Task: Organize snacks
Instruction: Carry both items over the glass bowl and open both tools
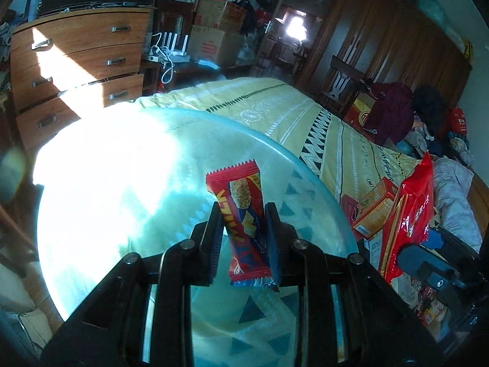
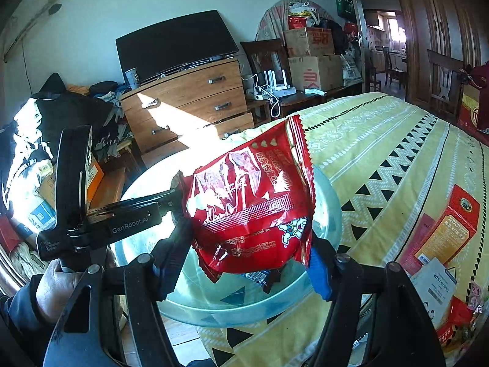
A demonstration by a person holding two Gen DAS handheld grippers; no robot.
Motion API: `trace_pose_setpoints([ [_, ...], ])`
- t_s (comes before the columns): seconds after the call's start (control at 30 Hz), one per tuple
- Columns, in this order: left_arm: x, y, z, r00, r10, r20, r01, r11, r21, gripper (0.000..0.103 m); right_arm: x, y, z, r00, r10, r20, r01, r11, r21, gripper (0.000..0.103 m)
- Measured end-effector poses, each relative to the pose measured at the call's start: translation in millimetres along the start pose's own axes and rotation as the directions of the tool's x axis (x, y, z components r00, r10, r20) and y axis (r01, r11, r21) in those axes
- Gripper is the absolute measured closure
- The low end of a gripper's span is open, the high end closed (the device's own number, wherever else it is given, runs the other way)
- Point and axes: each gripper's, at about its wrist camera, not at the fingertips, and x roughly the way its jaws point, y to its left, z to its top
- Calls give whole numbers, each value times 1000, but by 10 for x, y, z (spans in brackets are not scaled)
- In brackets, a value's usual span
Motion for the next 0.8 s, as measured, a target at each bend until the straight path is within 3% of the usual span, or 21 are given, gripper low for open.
trace_pose_setpoints([
  [0.67,66,15,23,999,33,-15,-33,999,-2,75,162,7,9,1000,14,-28,-14,1000,13,28],
  [0.77,73,21,25,999,42,-20,-42,999,-3,62,169,33,13,1000,12,-29,-12,1000,1,26],
  [0.8,63,22,28,999,44,-15,-44,999,-5,51,166,39,19,1000,11,-27,-11,1000,0,24],
])
